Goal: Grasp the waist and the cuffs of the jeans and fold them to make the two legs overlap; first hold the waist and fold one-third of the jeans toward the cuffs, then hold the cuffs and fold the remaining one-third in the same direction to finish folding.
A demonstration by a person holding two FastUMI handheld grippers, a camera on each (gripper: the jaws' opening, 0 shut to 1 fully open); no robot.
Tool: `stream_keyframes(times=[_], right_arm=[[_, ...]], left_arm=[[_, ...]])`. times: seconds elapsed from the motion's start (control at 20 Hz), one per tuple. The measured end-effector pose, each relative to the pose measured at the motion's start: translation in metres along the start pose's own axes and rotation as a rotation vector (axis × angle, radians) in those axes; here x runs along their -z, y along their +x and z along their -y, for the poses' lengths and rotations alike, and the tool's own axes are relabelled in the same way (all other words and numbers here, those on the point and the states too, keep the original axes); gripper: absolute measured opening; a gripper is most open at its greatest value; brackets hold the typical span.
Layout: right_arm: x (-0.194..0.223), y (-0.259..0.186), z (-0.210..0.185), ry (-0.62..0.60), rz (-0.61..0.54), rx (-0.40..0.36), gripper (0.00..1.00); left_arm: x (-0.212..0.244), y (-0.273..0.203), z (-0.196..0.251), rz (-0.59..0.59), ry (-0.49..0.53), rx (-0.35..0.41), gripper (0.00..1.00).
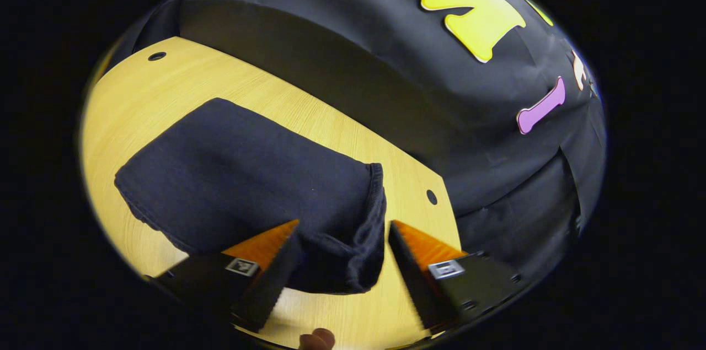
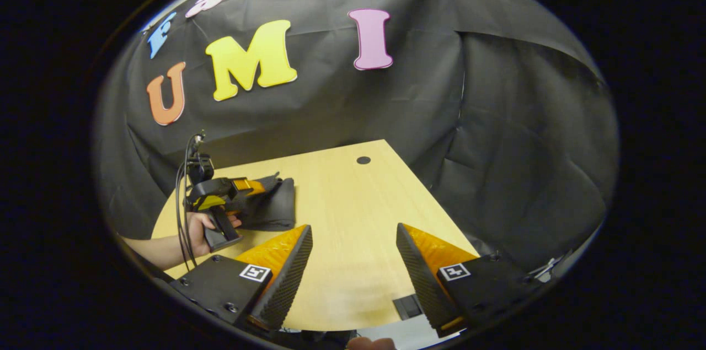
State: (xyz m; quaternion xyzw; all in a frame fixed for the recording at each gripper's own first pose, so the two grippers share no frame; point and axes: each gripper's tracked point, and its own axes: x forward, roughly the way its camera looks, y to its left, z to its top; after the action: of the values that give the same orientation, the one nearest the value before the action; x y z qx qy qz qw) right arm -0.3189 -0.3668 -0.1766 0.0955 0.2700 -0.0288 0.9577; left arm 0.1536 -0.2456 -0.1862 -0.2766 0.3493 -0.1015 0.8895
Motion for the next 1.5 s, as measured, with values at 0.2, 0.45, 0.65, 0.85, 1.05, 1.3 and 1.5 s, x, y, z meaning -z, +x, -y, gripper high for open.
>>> stream_keyframes(times=[0.2,0.45,0.65,0.85,1.05,1.3,1.5], right_arm=[[-0.002,-0.003,-0.01,-0.006,0.023,-0.018,0.95],[-0.031,0.011,-0.064,-0.047,0.089,-0.114,0.95],[-0.067,0.019,-0.135,-0.086,0.183,-0.222,0.97],[-0.103,0.011,-0.203,-0.098,0.288,-0.304,0.97],[-0.129,-0.005,-0.24,-0.131,0.409,-0.287,0.95],[-0.135,-0.033,-0.256,-0.127,0.517,-0.253,0.92],[-0.111,-0.043,-0.262,-0.155,0.505,-0.249,0.92]], left_arm=[[-0.009,-0.021,0.009,0.018,0.037,0.022,0.99],[-0.072,-0.101,0.015,0.19,0.185,0.036,0.99],[-0.154,-0.196,0.024,0.443,0.355,0.01,0.98],[-0.204,-0.286,0.02,0.651,0.484,-0.087,0.97],[-0.21,-0.344,0.013,0.757,0.548,-0.148,1.0],[-0.194,-0.362,-0.019,0.773,0.545,-0.186,0.98],[-0.175,-0.352,-0.035,0.74,0.504,-0.153,0.98]])
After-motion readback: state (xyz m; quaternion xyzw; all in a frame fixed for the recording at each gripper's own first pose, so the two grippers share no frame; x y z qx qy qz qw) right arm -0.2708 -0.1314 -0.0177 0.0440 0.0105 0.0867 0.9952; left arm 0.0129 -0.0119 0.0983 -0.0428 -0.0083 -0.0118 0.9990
